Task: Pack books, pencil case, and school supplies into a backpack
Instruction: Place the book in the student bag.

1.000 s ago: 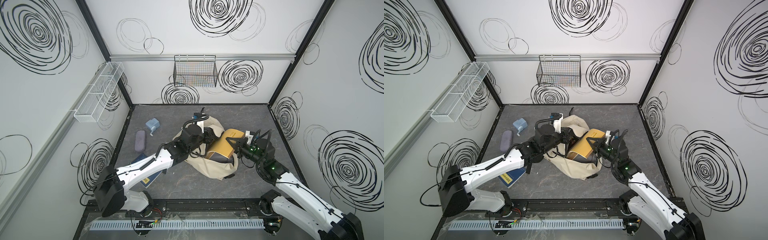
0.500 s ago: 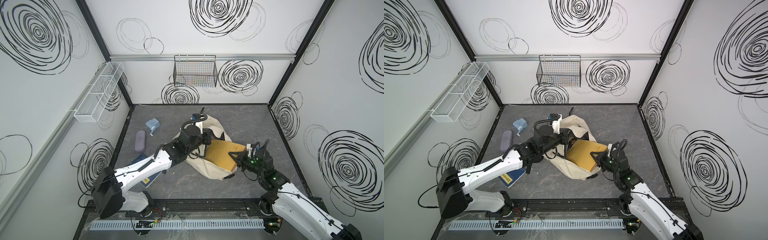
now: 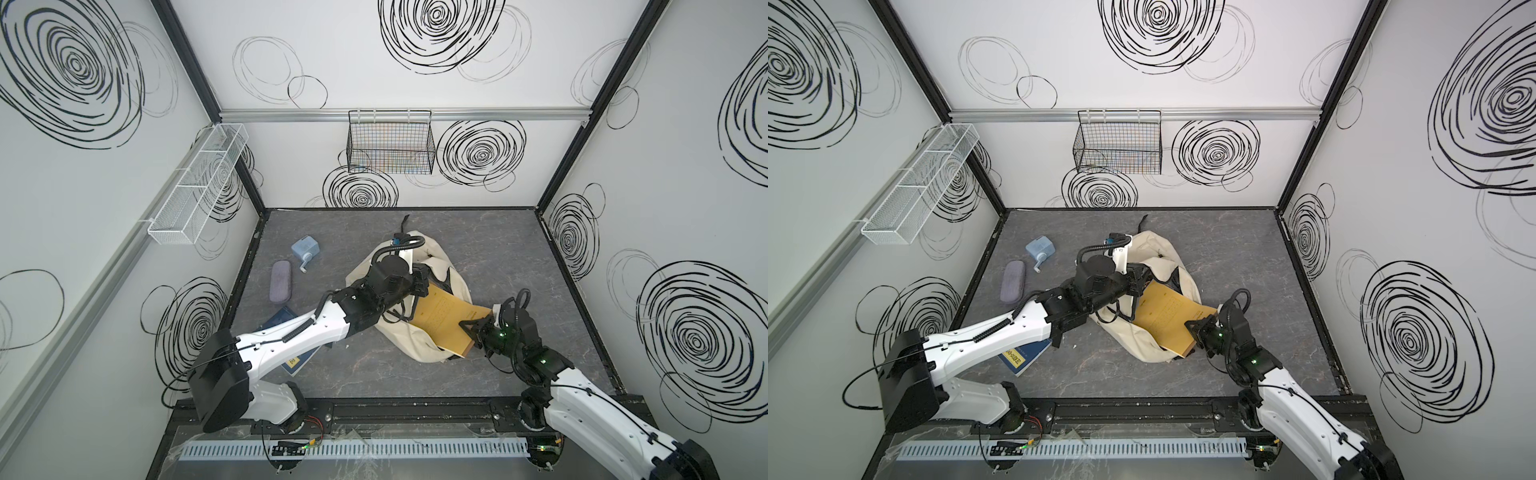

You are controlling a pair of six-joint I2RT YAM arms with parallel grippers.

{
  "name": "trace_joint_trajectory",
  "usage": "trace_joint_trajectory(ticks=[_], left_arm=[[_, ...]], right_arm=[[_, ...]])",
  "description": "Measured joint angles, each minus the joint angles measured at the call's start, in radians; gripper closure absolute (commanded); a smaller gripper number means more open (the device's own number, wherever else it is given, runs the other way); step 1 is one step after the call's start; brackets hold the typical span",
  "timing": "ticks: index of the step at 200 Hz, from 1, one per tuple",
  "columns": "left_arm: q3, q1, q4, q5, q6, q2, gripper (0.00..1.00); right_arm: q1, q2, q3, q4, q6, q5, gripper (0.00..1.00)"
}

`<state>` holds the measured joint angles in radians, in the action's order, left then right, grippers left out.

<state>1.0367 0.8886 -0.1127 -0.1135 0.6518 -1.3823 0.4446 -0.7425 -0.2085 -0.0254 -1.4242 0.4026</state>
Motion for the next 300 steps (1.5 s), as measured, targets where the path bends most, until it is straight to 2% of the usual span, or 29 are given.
trace_joint_trajectory(ticks=[76, 145, 159, 183, 204, 219, 271, 300], left_arm=[[0.022, 0.003, 0.018, -0.007, -0.005, 0.0, 1.0], [0.022, 0.003, 0.022, -0.011, -0.005, 0.0, 1.0], [0.022, 0.003, 0.023, -0.011, -0.006, 0.0, 1.0], [0.022, 0.003, 0.025, -0.011, -0.008, 0.0, 1.0], [0.022, 0.002, 0.029, -0.011, -0.008, 0.0, 1.0], [0.022, 0.002, 0.029, -0.011, -0.008, 0.0, 1.0], [0.022, 0.002, 0.031, -0.011, -0.008, 0.0, 1.0], [0.022, 0.002, 0.035, -0.011, -0.008, 0.0, 1.0]], right_arm=[[0.039, -0.349, -0.179, -0.235, -0.01, 0.005, 1.0], [0.067, -0.433, -0.213, -0.325, -0.013, -0.056, 1.0], [0.067, -0.444, -0.217, -0.321, -0.003, -0.057, 0.87], [0.067, -0.444, -0.218, -0.303, 0.032, -0.047, 0.72], [0.067, -0.443, -0.217, -0.276, 0.053, -0.033, 0.69], [0.067, -0.427, -0.201, -0.269, 0.06, -0.027, 0.64], [0.037, -0.344, -0.11, -0.242, 0.073, -0.006, 0.64], [0.019, -0.296, -0.091, -0.215, 0.081, 0.01, 0.8]])
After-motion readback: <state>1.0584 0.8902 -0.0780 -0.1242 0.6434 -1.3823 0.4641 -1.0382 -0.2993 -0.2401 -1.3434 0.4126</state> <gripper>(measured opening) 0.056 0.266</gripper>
